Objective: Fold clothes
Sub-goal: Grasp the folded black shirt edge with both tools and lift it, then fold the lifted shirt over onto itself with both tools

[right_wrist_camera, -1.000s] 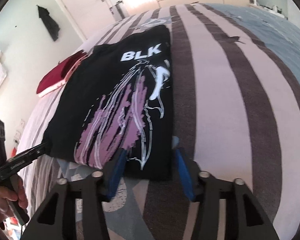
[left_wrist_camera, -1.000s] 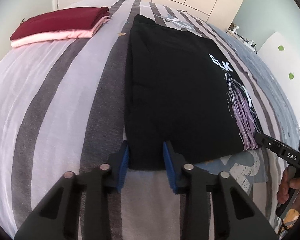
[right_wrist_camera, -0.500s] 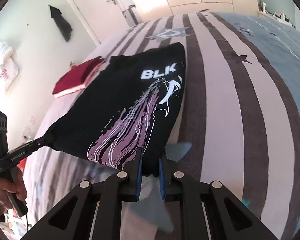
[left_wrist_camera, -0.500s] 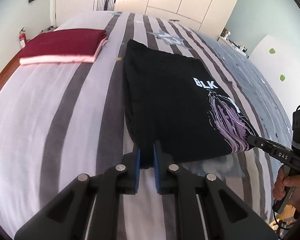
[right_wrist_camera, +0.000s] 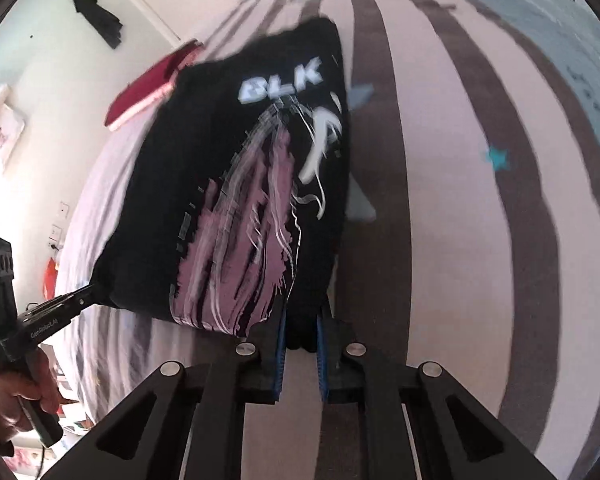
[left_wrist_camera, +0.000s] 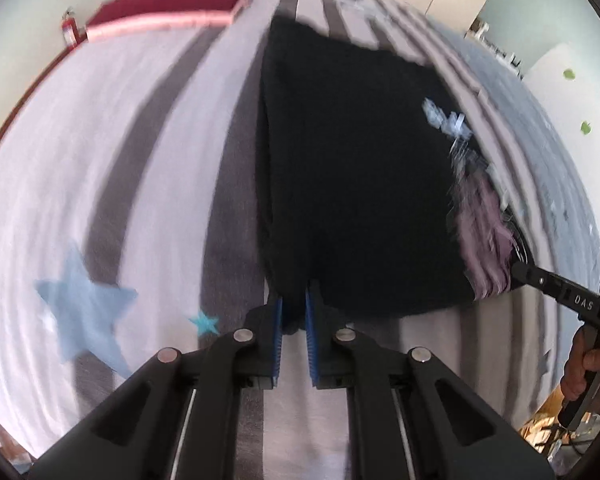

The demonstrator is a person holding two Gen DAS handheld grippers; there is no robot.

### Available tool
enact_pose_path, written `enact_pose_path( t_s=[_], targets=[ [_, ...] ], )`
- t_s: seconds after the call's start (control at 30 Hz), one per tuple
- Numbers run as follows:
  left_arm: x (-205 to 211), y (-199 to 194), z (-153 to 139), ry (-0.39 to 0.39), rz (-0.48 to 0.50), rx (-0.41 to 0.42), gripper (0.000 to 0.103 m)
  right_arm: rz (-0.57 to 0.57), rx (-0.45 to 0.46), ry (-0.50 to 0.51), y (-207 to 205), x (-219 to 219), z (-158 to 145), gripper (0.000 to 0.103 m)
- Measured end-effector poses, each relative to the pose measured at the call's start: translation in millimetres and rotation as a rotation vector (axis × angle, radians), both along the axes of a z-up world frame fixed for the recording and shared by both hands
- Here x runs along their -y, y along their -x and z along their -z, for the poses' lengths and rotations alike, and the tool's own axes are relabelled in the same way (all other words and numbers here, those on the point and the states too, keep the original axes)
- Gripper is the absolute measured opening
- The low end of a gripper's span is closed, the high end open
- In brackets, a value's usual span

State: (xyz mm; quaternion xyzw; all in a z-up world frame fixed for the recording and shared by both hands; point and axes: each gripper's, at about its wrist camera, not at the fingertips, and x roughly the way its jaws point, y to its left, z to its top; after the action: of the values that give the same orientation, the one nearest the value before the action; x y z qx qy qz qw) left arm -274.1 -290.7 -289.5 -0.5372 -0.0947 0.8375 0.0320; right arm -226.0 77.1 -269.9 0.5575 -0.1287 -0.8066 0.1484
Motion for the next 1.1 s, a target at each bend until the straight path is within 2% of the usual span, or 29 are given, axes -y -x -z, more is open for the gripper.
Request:
enact_pose_path(
  t_s=[0.17, 0.23, 0.3, 0.4, 0.47, 0.53, 0.6, 0.67, 0.7, 0.77, 0.8, 0.83, 0.87, 0.9, 1.1],
  targets=[
    [4.3, 21.7, -74.3, -0.004, 0.000, -0.085, 0.007, 0.004, -0.072, 0.053, 14.5, -12.3, -70.8, 0.011],
    [8.7, 40.6, -93.7, -0.016, 0.000, -0.117, 0.007, 0.013, -0.089, 0.076, 33.5, -16.5, -91.4, 0.010],
    [15.3, 69.2, -105.6, -0.021, -0.001, -0.148, 0.007, 0.022, -0.105, 0.097, 57.8, -19.4, -108.5, 0.010],
    [19.6, 121.0, -104.1, -0.025, 0.001, -0.174, 0.007, 0.032, -0.145, 0.119, 111.8, -18.0, -119.3, 0.010],
    [22.6, 154.7, -92.2, -0.027, 0.006, -0.180, 0.007, 0.046, -0.148, 0.129, 154.9, -13.5, -111.8, 0.010],
    [17.8, 189.8, -80.5, -0.011, 0.023, -0.178, 0.007, 0.065, -0.124, 0.128, 205.9, -13.1, -92.7, 0.010],
    [20.2, 228.8, -58.8, 0.004, 0.039, -0.141, 0.007, 0.076, -0.095, 0.113, 247.7, -9.5, -67.4, 0.010],
    [26.4, 259.4, -45.7, -0.011, 0.007, -0.125, 0.008, 0.090, -0.060, 0.099, 280.9, -7.9, -41.9, 0.010],
    [31.0, 261.2, -44.5, -0.033, -0.010, -0.132, 0.008, 0.096, -0.041, 0.089, 290.3, -8.3, -31.7, 0.010],
    [39.5, 260.8, -47.7, -0.063, -0.036, -0.177, 0.015, 0.111, -0.045, 0.087, 295.6, -10.8, -24.8, 0.016],
    [43.4, 259.6, -48.5, -0.078, -0.043, -0.196, 0.025, 0.106, -0.070, 0.082, 292.1, -12.2, -26.6, 0.022],
    [46.5, 256.1, -47.4, -0.092, -0.039, -0.208, 0.040, 0.100, -0.098, 0.080, 287.7, -13.9, -28.5, 0.023],
    [48.6, 252.9, -45.3, -0.100, -0.031, -0.212, 0.043, 0.091, -0.132, 0.085, 281.1, -16.6, -30.8, 0.030],
    [48.7, 250.3, -41.0, -0.095, -0.014, -0.202, 0.045, 0.080, -0.156, 0.086, 276.4, -18.2, -31.6, 0.038],
    [41.9, 241.9, -12.4, -0.086, 0.068, -0.143, 0.045, 0.011, -0.161, 0.050, 274.8, -11.0, -16.7, 0.039]
  ],
)
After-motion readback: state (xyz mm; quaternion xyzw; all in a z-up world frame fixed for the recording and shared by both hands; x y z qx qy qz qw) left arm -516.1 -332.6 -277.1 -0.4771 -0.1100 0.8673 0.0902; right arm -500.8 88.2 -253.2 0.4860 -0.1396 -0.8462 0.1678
